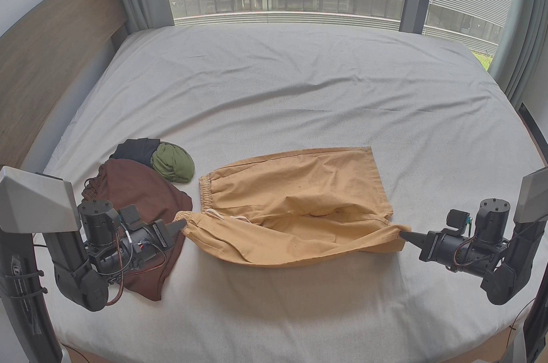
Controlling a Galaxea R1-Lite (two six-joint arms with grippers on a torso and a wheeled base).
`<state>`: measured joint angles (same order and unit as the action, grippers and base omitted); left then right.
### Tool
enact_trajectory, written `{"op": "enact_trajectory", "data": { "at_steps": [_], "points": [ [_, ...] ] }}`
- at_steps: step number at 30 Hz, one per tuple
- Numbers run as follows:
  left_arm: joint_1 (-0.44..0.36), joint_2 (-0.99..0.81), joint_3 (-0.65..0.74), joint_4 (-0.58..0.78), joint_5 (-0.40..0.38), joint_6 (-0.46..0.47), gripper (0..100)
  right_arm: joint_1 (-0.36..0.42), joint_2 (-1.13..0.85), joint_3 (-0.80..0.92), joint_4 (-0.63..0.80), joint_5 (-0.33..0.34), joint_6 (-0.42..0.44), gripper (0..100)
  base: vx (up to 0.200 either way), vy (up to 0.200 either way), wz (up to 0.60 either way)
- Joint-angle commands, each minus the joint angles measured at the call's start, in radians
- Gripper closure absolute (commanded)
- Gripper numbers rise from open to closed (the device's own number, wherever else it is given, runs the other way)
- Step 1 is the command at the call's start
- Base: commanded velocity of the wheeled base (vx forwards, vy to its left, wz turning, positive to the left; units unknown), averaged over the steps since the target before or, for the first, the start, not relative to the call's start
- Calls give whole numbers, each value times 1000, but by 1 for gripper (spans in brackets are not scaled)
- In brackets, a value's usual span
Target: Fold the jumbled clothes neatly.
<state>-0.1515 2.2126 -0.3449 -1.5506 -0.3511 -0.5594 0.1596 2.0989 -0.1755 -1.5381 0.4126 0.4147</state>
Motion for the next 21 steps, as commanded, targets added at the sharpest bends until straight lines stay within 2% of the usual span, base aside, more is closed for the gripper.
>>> {"op": "enact_trajectory", "data": {
  "at_steps": [1,5,13,21],
  "points": [
    [-3,-4,-3,0,1,-7,100,-2,-8,-12,1,0,1,100,0,0,0],
    [-5,-13,-29,-2,40,-43,100,1,-40,-27,6,0,6,100,0,0,0],
    [-20,-14,-39,-2,49,-68,100,-31,-46,-59,-2,0,6,100,0,0,0],
    [-39,-10,-63,-2,104,-91,100,-35,-42,-139,26,0,6,100,0,0,0]
  ]
}}
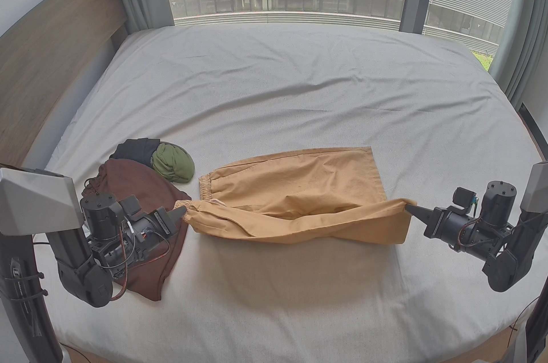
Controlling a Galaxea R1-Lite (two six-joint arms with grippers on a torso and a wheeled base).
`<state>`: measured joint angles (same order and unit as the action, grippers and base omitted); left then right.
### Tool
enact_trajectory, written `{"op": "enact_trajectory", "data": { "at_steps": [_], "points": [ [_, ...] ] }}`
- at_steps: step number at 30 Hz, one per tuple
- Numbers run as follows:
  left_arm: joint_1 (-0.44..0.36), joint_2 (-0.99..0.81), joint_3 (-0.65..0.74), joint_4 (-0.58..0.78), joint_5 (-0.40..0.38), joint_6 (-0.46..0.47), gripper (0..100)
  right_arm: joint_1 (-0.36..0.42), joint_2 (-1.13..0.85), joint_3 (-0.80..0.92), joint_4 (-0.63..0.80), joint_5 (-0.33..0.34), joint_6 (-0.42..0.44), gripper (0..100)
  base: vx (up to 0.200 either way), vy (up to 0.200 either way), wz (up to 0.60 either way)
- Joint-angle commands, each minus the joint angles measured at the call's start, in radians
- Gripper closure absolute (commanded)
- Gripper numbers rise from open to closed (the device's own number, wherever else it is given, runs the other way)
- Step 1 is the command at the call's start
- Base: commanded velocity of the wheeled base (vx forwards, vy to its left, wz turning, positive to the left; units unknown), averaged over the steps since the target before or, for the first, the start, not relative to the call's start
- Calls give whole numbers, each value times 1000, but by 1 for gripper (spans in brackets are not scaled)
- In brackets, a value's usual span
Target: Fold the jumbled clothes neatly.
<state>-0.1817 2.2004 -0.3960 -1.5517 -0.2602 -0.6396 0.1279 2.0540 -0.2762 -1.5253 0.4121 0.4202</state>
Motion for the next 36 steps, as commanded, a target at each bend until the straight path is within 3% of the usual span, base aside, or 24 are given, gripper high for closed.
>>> {"op": "enact_trajectory", "data": {
  "at_steps": [1,36],
  "points": [
    [-9,4,-14,-1,13,-12,100,-5,3,-51,28,1,0,100,0,0,0],
    [-2,4,-104,1,98,-115,100,-8,-143,-483,646,1,-1,100,0,0,0]
  ]
}}
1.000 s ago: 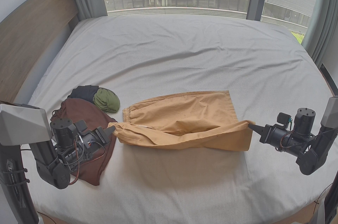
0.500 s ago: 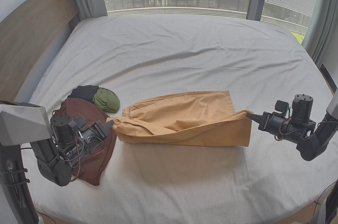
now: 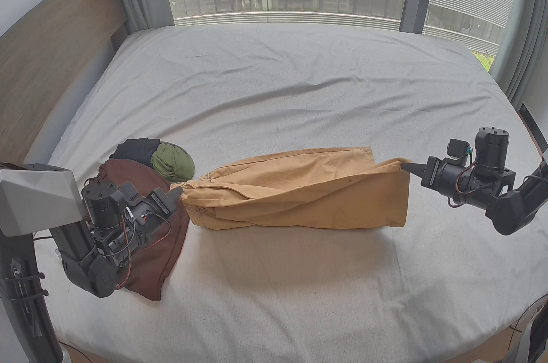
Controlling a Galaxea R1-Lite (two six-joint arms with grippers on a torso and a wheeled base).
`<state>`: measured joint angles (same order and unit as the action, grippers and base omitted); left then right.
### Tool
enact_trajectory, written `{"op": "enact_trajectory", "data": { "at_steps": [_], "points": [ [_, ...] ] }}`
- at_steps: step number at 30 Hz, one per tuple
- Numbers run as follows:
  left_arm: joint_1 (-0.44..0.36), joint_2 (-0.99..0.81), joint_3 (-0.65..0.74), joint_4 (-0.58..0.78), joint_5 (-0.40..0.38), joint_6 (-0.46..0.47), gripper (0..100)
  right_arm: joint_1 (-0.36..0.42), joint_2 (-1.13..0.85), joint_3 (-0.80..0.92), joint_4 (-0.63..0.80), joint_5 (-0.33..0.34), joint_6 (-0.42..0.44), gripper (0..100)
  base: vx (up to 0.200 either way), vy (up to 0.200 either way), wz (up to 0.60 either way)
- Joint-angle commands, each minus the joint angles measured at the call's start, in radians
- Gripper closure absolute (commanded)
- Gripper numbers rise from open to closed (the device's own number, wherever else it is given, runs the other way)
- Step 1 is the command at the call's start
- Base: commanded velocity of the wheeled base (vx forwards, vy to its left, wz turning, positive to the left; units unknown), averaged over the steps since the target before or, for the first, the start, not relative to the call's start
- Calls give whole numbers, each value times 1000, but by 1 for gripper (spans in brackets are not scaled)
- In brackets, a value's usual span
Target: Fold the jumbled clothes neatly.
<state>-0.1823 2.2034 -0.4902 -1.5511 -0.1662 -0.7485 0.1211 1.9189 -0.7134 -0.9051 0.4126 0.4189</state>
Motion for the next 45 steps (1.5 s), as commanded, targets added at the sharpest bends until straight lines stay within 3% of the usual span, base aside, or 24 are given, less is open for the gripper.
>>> {"op": "enact_trajectory", "data": {
  "at_steps": [1,11,45],
  "points": [
    [-2,1,-11,0,4,-8,100,-1,-6,-61,37,0,-2,100,0,0,0],
    [-2,25,-48,0,37,-14,100,-31,69,-201,132,0,0,100,0,0,0],
    [-11,91,-154,2,60,-58,100,-31,250,-471,227,-12,0,100,0,0,0]
  ]
}}
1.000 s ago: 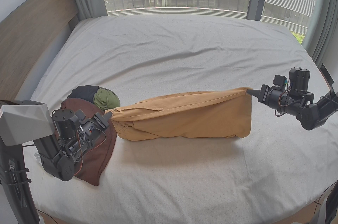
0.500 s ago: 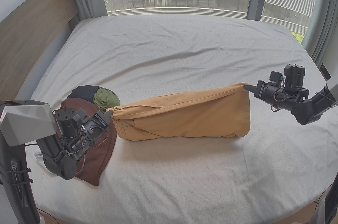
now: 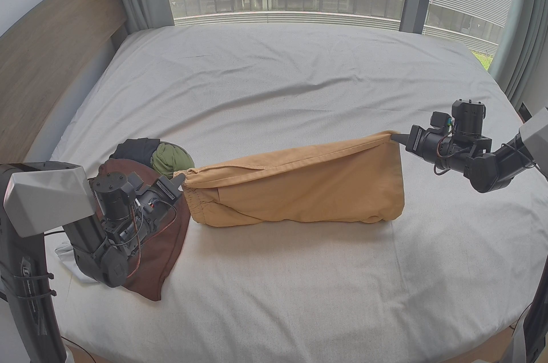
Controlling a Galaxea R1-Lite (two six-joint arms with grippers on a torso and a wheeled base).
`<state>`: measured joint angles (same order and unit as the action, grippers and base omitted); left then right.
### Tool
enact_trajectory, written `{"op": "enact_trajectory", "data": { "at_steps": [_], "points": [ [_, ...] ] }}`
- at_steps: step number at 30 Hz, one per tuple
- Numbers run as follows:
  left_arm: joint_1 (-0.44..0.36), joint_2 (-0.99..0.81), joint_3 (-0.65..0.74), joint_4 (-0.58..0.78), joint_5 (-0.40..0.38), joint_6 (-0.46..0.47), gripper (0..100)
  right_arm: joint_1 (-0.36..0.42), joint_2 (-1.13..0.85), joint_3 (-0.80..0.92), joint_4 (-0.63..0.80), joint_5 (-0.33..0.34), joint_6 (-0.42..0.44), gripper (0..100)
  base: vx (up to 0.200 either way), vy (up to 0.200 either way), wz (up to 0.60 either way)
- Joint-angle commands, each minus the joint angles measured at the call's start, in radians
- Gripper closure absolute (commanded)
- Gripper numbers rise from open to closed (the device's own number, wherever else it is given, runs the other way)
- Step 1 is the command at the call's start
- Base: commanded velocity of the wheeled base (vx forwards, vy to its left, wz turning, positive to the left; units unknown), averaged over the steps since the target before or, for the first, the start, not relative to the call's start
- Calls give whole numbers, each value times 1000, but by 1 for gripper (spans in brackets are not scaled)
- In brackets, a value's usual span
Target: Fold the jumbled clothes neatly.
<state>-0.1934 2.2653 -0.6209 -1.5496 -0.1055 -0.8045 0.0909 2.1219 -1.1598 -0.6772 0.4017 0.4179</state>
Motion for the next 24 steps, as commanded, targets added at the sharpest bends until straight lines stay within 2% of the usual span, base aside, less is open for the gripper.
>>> {"op": "enact_trajectory", "data": {
  "at_steps": [1,24],
  "points": [
    [0,34,-23,0,0,-2,100,0,50,-26,-1,-1,1,100,0,0,0],
    [-4,126,-145,2,3,-2,100,0,184,-172,-24,-53,1,100,0,0,0]
  ]
}}
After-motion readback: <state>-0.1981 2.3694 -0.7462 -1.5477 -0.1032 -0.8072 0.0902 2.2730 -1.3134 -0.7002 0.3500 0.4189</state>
